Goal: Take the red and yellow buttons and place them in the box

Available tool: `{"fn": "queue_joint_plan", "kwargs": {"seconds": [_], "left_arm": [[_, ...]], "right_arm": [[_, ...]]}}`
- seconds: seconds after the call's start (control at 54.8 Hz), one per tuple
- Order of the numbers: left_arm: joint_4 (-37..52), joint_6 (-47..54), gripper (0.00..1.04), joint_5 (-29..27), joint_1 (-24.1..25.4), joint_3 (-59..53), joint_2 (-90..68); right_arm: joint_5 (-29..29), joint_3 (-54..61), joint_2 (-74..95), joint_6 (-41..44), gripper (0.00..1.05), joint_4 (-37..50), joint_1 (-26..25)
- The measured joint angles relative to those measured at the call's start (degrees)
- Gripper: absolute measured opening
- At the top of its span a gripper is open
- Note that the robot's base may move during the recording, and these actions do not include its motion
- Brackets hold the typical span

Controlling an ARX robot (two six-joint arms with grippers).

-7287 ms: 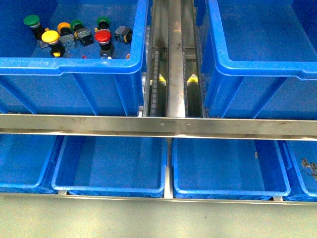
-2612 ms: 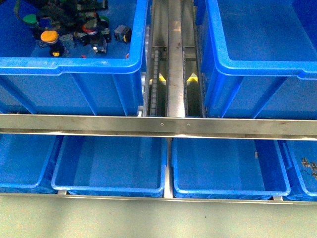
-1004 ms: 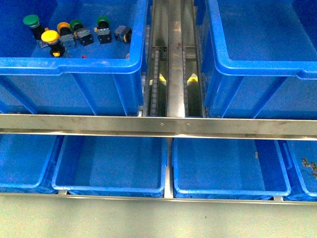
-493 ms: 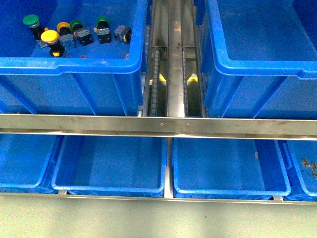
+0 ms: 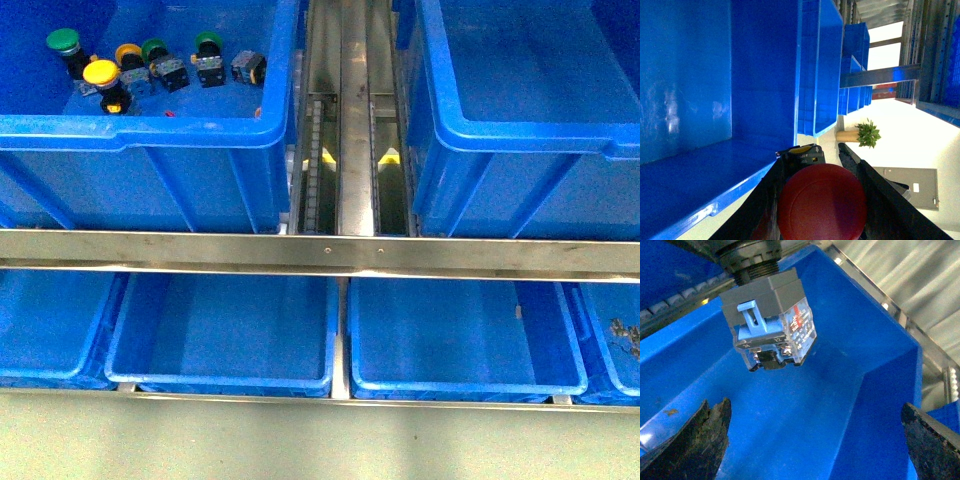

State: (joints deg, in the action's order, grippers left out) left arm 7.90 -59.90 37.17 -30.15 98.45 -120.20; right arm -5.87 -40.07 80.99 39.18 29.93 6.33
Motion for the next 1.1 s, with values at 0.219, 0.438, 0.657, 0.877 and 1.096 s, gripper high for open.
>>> {"fn": "queue_joint_plan", "kwargs": {"seconds": [0.219, 0.438, 0.657, 0.877, 1.096], "left_arm": [[0.04, -0.57, 0.34, 0.33, 0.15, 0.5, 0.0], [0.26, -1.16, 0.34, 0.35, 0.52, 0.52, 0.0], [0.35, -1.33, 0.34, 0.28, 0.92, 0.59, 0.0], [0.35, -1.49, 0.34, 0.15, 1.01, 0.63, 0.0], [-0.02, -1.68, 0.34, 0.07, 1.01, 1.07, -0.13]], "right_arm": [[-0.96, -4.72, 3.48, 6.93, 0.98, 0.04, 0.85], [-1.25, -8.59, 5.84, 8.72, 0.98, -0.33, 2.08], [-0.87, -10.54, 7.61, 8.98, 0.98, -0.22, 3.04], [-0.11, -11.54, 10.1, 9.07, 0.98, 1.29, 3.63], [0.7, -12.5, 11.15, 8.61, 0.7, 3.32, 3.72]]}}
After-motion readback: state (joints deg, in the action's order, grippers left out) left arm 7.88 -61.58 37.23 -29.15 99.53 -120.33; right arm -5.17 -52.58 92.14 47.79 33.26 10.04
